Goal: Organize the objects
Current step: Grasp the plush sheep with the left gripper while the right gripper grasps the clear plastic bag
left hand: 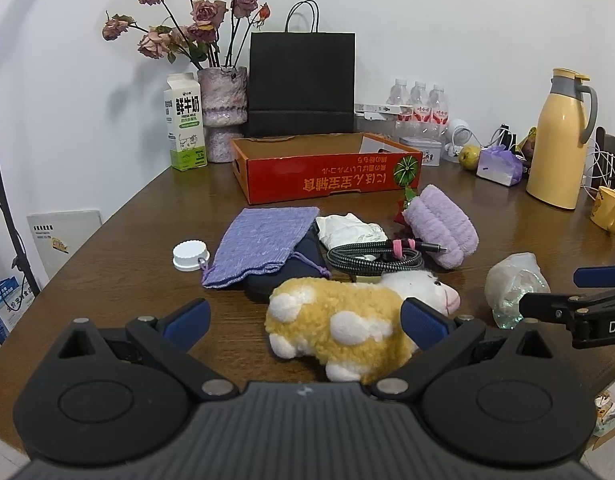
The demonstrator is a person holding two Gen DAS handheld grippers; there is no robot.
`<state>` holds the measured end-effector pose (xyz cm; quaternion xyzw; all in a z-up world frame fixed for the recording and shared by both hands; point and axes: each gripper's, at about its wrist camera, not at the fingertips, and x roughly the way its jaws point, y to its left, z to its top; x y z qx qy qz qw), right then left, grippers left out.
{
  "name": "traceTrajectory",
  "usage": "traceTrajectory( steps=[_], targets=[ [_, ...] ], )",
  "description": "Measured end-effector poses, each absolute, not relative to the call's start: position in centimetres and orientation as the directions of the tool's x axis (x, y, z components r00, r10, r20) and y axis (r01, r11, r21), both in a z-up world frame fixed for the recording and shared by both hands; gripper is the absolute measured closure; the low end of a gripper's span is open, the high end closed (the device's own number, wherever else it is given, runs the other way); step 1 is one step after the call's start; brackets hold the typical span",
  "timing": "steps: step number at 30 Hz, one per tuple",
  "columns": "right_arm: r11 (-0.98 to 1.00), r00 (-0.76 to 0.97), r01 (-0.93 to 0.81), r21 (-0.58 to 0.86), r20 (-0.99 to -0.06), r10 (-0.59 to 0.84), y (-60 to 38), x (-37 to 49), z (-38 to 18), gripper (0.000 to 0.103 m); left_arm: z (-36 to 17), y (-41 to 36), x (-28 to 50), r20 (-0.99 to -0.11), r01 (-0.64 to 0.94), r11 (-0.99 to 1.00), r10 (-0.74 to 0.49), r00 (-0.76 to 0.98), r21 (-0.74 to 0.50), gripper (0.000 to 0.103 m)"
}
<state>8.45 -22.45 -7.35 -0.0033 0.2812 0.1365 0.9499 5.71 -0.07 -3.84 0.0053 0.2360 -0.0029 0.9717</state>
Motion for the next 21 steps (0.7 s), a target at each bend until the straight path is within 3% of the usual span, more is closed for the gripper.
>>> traceTrajectory(
  steps=[11,14,17,19,21],
  targets=[
    [0.962,0.796,-0.261,0.076,-0.547,0.259,-22.6,10.9,-8.6,0.000,-4.1,0.1,7.2,-0.452,0.030,1.000,-0.030,0.892,-0.008,0.000],
    [0.954,0.790,-0.288,0.081,-0.543,0.284,-22.3,11.4,-8.8,0.006,-4.2,0.1,7.5,-0.458,0.040,0.999,-0.041,0.888,-0.011,0.000],
    [0.940,0.774,-0.327,0.091,-0.545,0.322,-22.0,11.9,-8.9,0.023,-4.4,0.1,7.7,-0.469,0.057,0.998,-0.059,0.881,-0.017,0.000],
    [0.933,0.763,-0.346,0.102,-0.548,0.343,-21.8,12.1,-9.0,0.045,-4.5,0.1,7.8,-0.480,0.072,0.997,-0.074,0.874,-0.023,0.000],
    [0.924,0.759,-0.359,0.129,-0.537,0.369,-22.0,12.0,-9.1,0.049,-4.6,0.2,8.0,-0.490,0.083,0.996,-0.086,0.868,-0.028,0.000]
  ],
)
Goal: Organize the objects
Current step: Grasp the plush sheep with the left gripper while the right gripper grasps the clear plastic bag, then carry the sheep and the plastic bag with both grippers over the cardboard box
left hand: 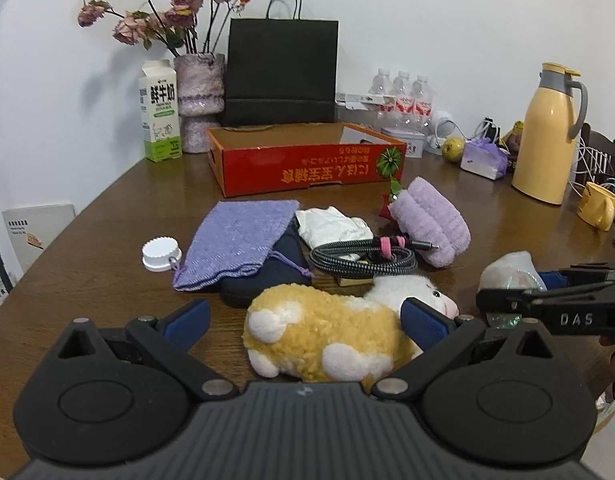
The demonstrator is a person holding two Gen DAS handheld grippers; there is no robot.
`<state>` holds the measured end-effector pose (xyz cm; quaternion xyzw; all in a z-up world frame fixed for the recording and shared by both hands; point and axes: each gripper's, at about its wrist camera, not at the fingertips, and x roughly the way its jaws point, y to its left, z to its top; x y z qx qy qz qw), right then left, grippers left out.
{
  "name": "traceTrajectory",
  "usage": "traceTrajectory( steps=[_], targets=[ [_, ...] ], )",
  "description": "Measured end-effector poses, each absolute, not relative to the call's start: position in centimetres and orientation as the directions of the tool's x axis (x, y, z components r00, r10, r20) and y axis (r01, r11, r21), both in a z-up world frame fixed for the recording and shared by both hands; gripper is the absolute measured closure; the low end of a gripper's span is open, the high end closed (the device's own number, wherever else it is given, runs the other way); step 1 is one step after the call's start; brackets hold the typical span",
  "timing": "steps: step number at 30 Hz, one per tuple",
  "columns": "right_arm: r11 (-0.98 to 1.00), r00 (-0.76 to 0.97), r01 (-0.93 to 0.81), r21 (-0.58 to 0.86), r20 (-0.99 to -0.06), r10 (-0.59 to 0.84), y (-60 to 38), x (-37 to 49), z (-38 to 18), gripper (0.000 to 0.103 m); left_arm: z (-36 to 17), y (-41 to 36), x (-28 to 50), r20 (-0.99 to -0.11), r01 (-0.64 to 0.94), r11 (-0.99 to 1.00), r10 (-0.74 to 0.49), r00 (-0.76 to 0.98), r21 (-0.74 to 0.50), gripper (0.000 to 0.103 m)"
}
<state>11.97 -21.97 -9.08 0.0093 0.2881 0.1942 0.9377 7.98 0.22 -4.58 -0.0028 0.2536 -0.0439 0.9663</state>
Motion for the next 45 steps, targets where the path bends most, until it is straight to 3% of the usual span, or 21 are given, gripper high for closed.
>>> traceTrajectory(
  steps=[2,12,19,27,32,36,45],
  targets=[
    [0.923,0.765,-0.359,0.137,-0.524,0.375,-22.2,11.8,-9.0,0.053,-4.7,0.4,8.2,-0.500,0.111,0.993,-0.110,0.859,-0.029,0.000],
    [0.925,0.770,-0.353,0.141,-0.518,0.373,-22.3,11.2,-8.5,0.052,-5.3,0.8,10.0,-0.518,0.289,0.957,-0.251,0.818,-0.007,0.000],
    [0.926,0.772,-0.348,0.147,-0.515,0.372,-22.2,10.9,-8.2,0.052,-6.7,1.6,11.6,-0.559,0.380,0.916,-0.385,0.734,-0.130,0.000],
    [0.928,0.778,-0.338,0.158,-0.509,0.370,-22.3,10.3,-8.1,0.051,-7.0,1.6,9.1,-0.528,0.270,0.951,-0.307,0.792,-0.149,0.010],
    [0.926,0.775,-0.339,0.166,-0.509,0.375,-22.5,10.0,-8.2,0.051,-7.1,2.8,6.7,-0.516,0.101,0.973,-0.198,0.834,-0.209,0.011],
    [0.923,0.772,-0.346,0.170,-0.507,0.383,-22.3,9.7,-8.1,0.051,-6.9,3.1,6.0,-0.522,-0.004,0.978,-0.108,0.846,-0.209,0.003],
    [0.925,0.780,-0.341,0.166,-0.499,0.377,-22.4,8.8,-7.8,0.050,-6.4,3.6,7.1,-0.567,0.089,0.988,-0.145,0.811,-0.125,0.000]
  ],
)
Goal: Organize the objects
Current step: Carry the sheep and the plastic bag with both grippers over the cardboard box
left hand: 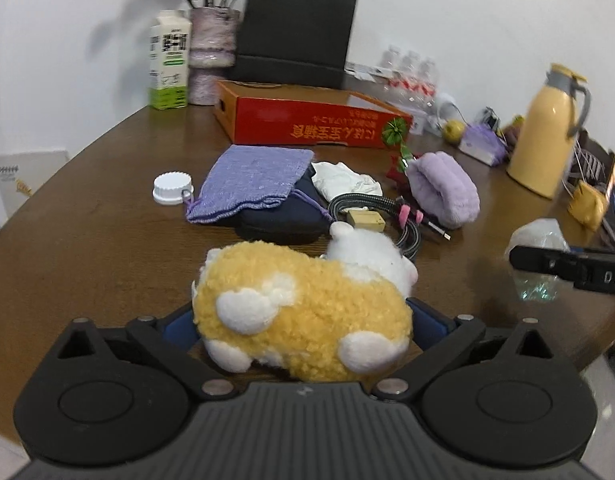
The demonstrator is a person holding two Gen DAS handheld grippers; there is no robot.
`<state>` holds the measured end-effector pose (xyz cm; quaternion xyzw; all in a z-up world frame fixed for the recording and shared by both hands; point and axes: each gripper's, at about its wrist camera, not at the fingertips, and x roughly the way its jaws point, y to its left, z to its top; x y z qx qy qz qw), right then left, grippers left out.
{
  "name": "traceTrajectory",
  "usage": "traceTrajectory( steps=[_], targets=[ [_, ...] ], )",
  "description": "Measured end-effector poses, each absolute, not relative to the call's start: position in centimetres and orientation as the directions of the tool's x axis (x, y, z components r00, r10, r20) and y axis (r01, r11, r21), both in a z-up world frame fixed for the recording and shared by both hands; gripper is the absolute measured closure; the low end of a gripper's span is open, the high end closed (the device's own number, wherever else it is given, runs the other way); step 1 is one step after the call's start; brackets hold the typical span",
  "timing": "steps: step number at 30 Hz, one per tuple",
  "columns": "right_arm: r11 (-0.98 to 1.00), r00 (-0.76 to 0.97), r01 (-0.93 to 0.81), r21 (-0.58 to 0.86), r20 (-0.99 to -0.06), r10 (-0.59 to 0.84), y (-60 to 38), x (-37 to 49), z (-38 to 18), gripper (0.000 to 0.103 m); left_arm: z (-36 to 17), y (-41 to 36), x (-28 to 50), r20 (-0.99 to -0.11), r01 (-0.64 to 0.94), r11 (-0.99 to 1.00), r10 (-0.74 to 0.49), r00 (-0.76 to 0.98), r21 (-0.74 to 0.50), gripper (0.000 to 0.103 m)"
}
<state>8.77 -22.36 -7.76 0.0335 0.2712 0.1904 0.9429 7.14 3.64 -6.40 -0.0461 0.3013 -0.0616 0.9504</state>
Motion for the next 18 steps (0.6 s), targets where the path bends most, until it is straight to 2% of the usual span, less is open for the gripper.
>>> traceTrajectory(
  steps=[8,10,13,18],
  targets=[
    [0.926,0.781,-0.336,0.171,-0.498,0.376,-22.5,8.4,-7.8,0.050,-6.6,3.0,8.1,-0.615,0.190,0.980,-0.114,0.780,0.059,0.000],
    [0.926,0.782,-0.336,0.172,-0.498,0.376,-22.5,8.4,-7.9,0.050,-7.1,3.3,8.2,-0.617,0.175,0.984,-0.116,0.779,0.036,0.000],
    [0.926,0.782,-0.338,0.168,-0.497,0.376,-22.5,8.2,-7.9,0.050,-7.2,4.4,7.9,-0.596,0.135,0.989,-0.147,0.790,-0.066,0.007],
    [0.928,0.786,-0.334,0.164,-0.496,0.370,-22.5,8.1,-7.9,0.050,-5.9,4.5,6.5,-0.525,0.116,0.990,-0.140,0.840,-0.078,0.011]
  ],
)
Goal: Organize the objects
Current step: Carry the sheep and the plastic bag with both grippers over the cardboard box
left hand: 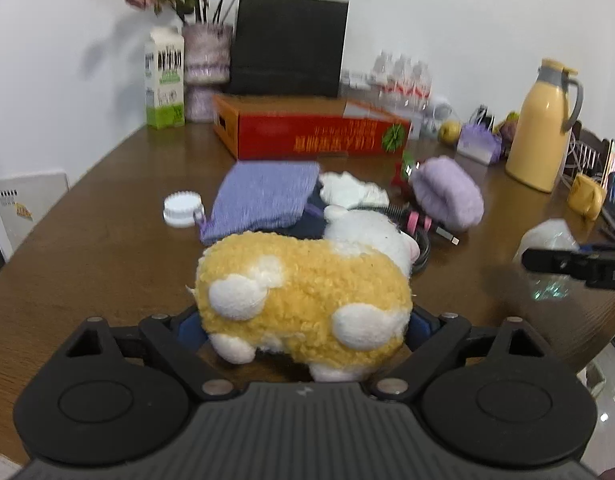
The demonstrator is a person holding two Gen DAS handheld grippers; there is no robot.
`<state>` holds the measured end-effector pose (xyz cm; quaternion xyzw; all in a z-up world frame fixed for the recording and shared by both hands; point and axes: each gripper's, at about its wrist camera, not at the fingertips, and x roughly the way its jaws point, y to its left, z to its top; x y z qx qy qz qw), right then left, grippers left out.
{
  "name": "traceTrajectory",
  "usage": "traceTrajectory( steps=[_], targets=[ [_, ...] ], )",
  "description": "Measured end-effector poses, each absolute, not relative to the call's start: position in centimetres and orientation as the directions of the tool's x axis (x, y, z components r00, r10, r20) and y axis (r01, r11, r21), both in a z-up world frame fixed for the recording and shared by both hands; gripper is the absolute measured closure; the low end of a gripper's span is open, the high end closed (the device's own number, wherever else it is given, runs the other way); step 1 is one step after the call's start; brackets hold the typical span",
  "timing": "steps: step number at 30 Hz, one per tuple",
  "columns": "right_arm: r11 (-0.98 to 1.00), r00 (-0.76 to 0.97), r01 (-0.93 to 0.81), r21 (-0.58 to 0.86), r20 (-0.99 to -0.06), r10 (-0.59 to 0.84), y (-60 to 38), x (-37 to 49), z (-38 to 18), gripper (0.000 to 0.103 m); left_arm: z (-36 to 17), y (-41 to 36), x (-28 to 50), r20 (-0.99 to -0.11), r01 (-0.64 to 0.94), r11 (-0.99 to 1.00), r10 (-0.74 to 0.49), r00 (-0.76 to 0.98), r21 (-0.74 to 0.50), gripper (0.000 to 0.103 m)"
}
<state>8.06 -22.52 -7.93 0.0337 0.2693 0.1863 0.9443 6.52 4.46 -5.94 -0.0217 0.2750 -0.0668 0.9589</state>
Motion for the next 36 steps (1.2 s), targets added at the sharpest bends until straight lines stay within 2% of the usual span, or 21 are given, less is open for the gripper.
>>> traceTrajectory(
  steps=[9,36],
  targets=[
    [0.925,0.793,-0.348,0.150,-0.479,0.376,-22.0,8.6,-7.1,0.050,-3.4,3.3,6.0,-0.463,0.125,0.991,-0.136,0.876,-0.055,0.010],
    [0.910,0.825,-0.406,0.088,-0.393,0.406,-22.4,16.8,-3.1,0.050,0.0,-0.5,13.5,-0.448,0.010,0.996,-0.047,0.893,-0.085,0.009]
  ],
)
